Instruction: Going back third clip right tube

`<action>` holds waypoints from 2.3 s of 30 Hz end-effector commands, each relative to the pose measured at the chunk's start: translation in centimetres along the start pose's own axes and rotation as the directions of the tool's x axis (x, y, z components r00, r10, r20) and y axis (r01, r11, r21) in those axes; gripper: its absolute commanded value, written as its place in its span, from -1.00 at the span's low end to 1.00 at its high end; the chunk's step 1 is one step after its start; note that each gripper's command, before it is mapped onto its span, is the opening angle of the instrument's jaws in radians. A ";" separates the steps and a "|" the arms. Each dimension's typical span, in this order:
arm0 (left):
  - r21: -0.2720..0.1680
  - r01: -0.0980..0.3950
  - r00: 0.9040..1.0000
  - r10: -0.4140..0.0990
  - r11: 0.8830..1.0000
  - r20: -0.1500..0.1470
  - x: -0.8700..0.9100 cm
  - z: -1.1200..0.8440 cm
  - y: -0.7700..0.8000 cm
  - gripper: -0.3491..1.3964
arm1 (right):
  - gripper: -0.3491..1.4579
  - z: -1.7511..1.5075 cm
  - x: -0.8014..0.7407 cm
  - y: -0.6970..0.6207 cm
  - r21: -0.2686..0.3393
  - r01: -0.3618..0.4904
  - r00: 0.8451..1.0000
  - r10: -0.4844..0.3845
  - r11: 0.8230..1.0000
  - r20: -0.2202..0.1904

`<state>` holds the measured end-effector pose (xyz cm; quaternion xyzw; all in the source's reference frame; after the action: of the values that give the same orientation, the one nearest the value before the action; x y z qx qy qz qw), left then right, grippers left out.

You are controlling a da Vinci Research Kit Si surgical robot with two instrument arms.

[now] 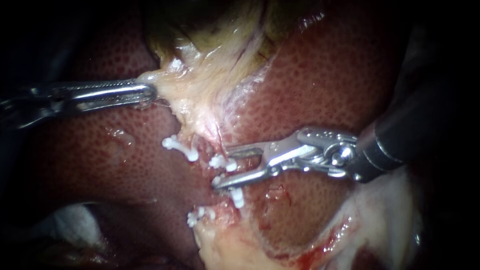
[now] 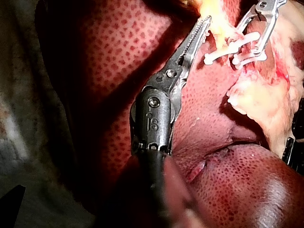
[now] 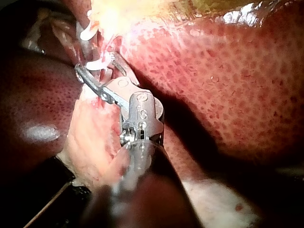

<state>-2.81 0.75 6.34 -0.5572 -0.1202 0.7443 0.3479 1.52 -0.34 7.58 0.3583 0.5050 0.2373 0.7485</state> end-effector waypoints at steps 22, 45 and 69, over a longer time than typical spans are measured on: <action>0.002 0.000 1.000 0.000 1.000 0.000 0.00 -0.01 0.00 -1.00 | -0.07 -0.33 -0.02 0.07 -0.039 -0.014 1.000 0.013 0.999 -0.013; 0.001 -0.001 1.000 0.001 1.000 0.000 -0.01 -0.03 -0.01 -1.00 | -0.07 -1.22 0.40 -0.44 -0.004 0.184 0.983 -0.184 0.983 -0.001; -0.005 -0.019 1.000 0.019 1.000 0.025 -0.38 0.78 -0.06 -1.00 | -0.07 -1.54 0.46 -0.66 -0.004 0.253 0.968 -0.253 0.968 0.001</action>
<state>-3.53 0.72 7.00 -0.5513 -0.1217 0.7542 0.3354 0.27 0.04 6.44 0.2894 0.5458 0.1411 0.7736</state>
